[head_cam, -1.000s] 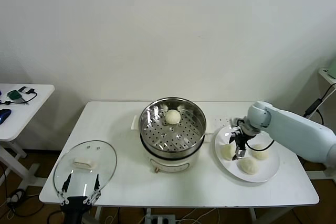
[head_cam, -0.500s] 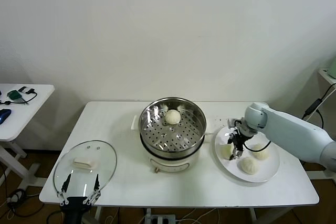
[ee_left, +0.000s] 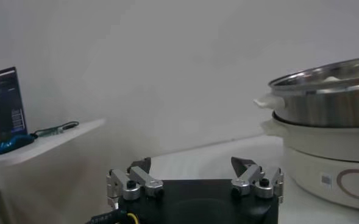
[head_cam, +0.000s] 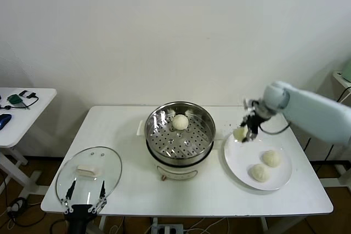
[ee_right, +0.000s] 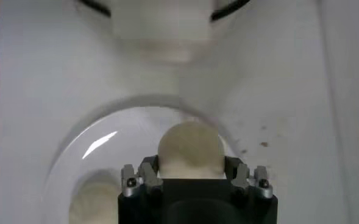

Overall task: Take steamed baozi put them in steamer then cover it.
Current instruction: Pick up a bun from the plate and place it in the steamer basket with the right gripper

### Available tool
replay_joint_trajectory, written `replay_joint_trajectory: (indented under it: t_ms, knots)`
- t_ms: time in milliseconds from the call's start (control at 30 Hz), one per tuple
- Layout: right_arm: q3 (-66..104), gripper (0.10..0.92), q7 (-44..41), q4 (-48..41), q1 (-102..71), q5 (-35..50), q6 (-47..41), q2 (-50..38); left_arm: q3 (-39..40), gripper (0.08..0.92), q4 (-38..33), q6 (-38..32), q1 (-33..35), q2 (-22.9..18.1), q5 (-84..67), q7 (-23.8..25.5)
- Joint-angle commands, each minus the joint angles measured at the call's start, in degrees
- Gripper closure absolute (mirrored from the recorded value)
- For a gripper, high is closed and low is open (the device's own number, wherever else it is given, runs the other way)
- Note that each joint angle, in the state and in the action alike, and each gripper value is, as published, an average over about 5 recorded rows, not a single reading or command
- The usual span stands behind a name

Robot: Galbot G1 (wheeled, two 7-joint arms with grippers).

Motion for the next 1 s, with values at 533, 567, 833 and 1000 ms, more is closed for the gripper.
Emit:
replay_joint_trajectory:
  t_ms: [533, 567, 833, 1000]
  knots:
    - [-5.58, 0.347, 10.77, 5.81, 7.63, 17.83, -11.25, 22.60, 0.72, 0.177, -0.66, -1.11, 0.66, -0.06, 4.03, -0.26]
    - [-5.69, 0.347, 11.20, 5.87, 6.77, 17.71, -11.52, 23.22, 0.64, 0.177, -0.60, -1.19, 0.59, -0.04, 4.05, -0.24]
    - [-6.32, 0.345, 13.14, 3.51, -0.35, 15.44, -12.62, 29.08, 0.58, 0.177, -0.15, -0.92, -0.20, -0.46, 4.13, -0.08]
    - [-5.77, 0.339, 13.11, -1.34, -5.14, 13.82, -12.51, 32.99, 0.41, 0.177, -0.19, -0.75, -0.37, -0.94, 4.14, -0.04]
